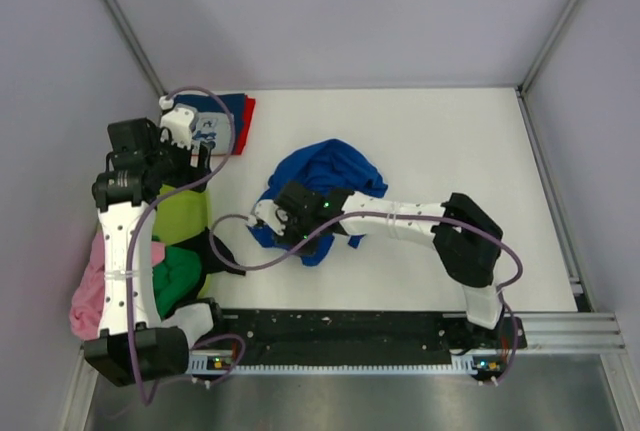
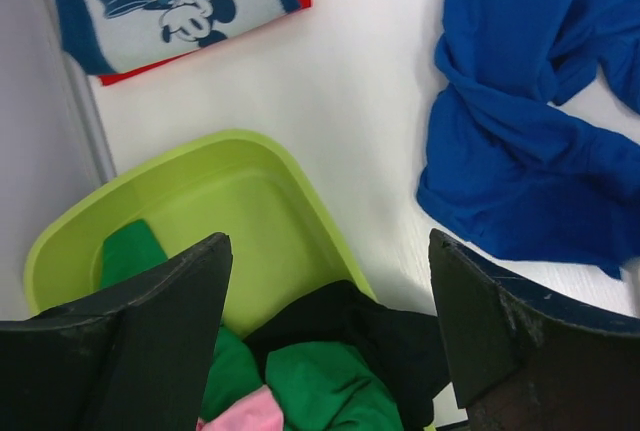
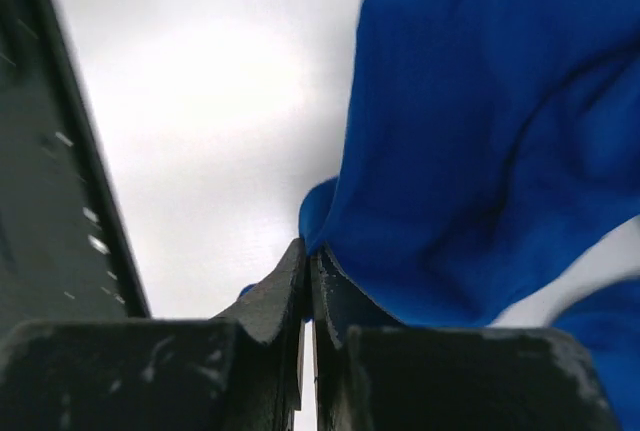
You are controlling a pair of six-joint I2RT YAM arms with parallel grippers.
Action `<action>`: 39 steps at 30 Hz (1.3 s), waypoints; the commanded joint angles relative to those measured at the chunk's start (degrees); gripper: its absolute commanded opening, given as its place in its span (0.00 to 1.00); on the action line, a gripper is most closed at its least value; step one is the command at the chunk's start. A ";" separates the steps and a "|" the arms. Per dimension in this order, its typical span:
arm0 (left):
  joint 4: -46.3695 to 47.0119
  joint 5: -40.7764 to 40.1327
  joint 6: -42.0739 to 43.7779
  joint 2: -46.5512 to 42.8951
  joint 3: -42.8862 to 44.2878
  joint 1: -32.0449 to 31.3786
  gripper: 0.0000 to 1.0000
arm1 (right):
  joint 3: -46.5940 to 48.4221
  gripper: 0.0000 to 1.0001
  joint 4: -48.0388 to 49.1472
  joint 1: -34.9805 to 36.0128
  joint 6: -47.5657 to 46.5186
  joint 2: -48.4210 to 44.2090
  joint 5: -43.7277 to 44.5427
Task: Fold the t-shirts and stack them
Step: Flatten out the tshirt
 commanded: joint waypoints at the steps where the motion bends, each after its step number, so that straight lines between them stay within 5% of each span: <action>1: 4.65 -7.09 -1.08 -2.79 1.26 0.36 0.84 | 16.23 0.00 1.40 -0.83 -1.05 -5.83 -10.45; 4: 6.68 -10.44 -1.52 -4.02 3.62 0.53 0.87 | 26.16 0.00 1.40 -6.00 3.42 -10.31 -11.42; 8: 7.21 -8.44 -1.25 -4.12 7.67 0.45 0.88 | 28.57 0.00 5.08 -21.62 15.62 -17.08 -12.93; 14: 8.79 4.37 -4.33 -1.66 8.56 -0.95 0.83 | 10.85 0.00 17.28 -52.97 34.52 -29.03 -18.53; 19: 7.65 1.08 -2.23 4.39 6.63 -20.60 0.75 | -9.11 0.00 27.23 -71.57 43.07 -34.67 -19.34; 28: 0.45 -1.40 2.61 31.19 12.50 -53.05 0.72 | -20.73 0.00 28.12 -75.19 39.74 -34.32 -14.33; 34: 0.53 -4.91 -0.98 47.81 21.29 -57.21 0.73 | -22.15 0.00 27.33 -75.19 37.19 -35.11 -12.83; 39: 5.18 -14.30 -2.40 52.92 22.62 -57.12 0.73 | -21.97 0.00 26.71 -75.19 35.70 -37.04 -13.53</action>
